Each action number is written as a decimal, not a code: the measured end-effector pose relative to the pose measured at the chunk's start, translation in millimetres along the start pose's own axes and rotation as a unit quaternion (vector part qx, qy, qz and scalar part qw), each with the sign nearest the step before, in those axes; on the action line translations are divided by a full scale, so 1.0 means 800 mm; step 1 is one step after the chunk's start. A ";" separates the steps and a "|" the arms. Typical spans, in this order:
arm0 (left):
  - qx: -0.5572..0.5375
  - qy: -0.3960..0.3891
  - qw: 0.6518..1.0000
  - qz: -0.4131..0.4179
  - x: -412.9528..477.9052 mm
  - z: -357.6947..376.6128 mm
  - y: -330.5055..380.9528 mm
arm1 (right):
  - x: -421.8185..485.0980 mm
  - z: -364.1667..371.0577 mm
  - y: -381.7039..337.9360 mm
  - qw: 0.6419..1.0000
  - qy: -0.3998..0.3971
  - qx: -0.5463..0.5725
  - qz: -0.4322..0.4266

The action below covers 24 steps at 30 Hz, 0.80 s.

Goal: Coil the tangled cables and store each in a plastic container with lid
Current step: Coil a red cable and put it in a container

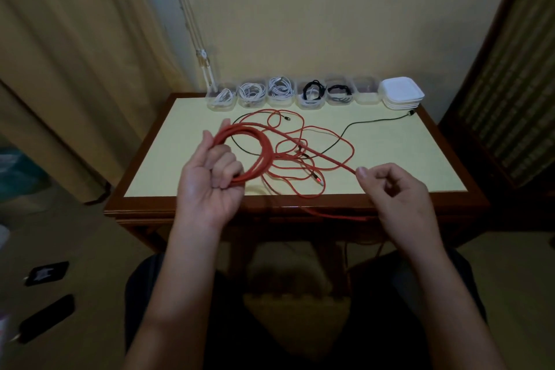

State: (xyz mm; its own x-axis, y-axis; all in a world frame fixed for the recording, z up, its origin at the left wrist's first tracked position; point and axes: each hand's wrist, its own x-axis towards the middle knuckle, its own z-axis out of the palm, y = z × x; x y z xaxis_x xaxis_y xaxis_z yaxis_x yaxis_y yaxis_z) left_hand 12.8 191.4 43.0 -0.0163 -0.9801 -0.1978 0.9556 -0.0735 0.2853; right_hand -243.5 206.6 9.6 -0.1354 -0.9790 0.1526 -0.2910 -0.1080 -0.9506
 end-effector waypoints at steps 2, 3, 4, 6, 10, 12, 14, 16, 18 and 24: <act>-0.016 0.004 1.000 0.017 0.002 -0.002 0.009 | 0.000 -0.002 0.002 1.000 0.005 -0.029 -0.002; -0.019 0.005 1.000 0.025 0.002 -0.003 0.012 | 0.000 -0.002 0.002 0.999 0.005 -0.044 -0.004; -0.018 0.007 0.999 0.032 0.002 -0.003 0.013 | 0.000 -0.002 0.002 0.998 0.004 -0.056 -0.006; -0.006 0.024 0.998 0.050 0.000 -0.003 0.012 | 0.000 0.001 0.005 0.996 0.006 -0.091 -0.011; 0.076 0.059 0.991 0.098 -0.003 0.000 0.003 | -0.001 0.007 0.010 0.982 0.007 -0.183 -0.038; 0.154 0.072 0.976 0.133 -0.005 0.004 -0.003 | -0.002 0.011 0.007 0.971 -0.005 -0.228 -0.066; 0.248 0.082 0.949 0.174 -0.008 0.009 -0.013 | -0.002 0.016 0.005 0.957 -0.025 -0.269 -0.102; 0.336 0.077 0.917 0.200 -0.011 0.014 -0.024 | -0.002 0.022 0.006 0.944 -0.055 -0.297 -0.133; 0.415 0.063 0.883 0.209 -0.013 0.018 -0.036 | -0.002 0.030 0.008 0.934 -0.092 -0.310 -0.153; 0.618 -0.023 0.766 0.175 -0.014 0.008 -0.070 | -0.005 0.045 -0.003 0.944 -0.119 -0.243 -0.188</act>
State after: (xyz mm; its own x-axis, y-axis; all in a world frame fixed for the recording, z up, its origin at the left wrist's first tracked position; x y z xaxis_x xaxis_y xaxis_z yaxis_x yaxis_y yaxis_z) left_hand -42.1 205.1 35.3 0.1399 -0.9829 0.1193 -0.1053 0.1051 0.9889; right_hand -208.0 204.9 1.8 0.2642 -0.9050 0.3335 -0.6848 -0.4195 -0.5958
